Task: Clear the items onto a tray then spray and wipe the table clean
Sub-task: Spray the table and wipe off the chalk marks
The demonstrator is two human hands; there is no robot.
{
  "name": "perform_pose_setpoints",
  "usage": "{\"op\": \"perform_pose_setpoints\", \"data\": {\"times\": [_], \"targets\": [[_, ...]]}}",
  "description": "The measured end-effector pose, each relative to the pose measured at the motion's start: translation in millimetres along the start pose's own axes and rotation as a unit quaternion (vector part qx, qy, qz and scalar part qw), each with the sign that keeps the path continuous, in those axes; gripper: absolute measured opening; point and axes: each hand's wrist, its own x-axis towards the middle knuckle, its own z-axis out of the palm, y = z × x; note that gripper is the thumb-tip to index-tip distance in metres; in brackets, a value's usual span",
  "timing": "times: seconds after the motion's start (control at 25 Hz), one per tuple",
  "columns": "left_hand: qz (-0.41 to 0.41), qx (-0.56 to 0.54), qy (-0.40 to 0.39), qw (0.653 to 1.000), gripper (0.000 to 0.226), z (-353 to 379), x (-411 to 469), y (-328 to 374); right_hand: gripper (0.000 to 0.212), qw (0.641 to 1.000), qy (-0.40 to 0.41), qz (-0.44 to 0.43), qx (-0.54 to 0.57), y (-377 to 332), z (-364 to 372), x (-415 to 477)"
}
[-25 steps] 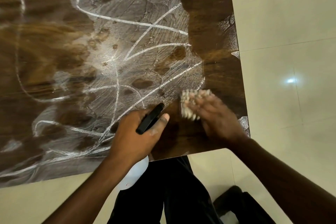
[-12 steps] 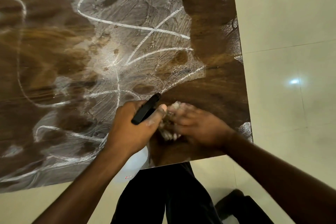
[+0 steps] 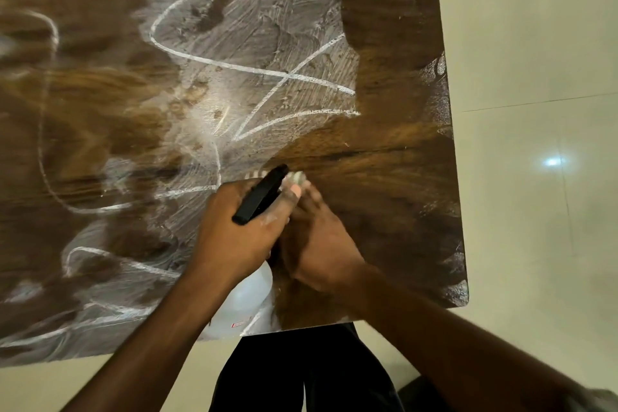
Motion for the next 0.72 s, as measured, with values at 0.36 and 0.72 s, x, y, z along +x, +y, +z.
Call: {"op": "perform_pose_setpoints", "data": {"times": [0.36, 0.72], "targets": [[0.005, -0.056, 0.01, 0.998, 0.033, 1.6, 23.2, 18.3, 0.064, 0.957, 0.092, 0.272, -0.038, 157.7, -99.8, 44.3], [0.014, -0.055, 0.083, 0.995, 0.047, 2.8, 54.5, 32.8, 0.06, 0.951, -0.172, -0.253, -0.033, 79.4, -55.4, 55.1]]}}
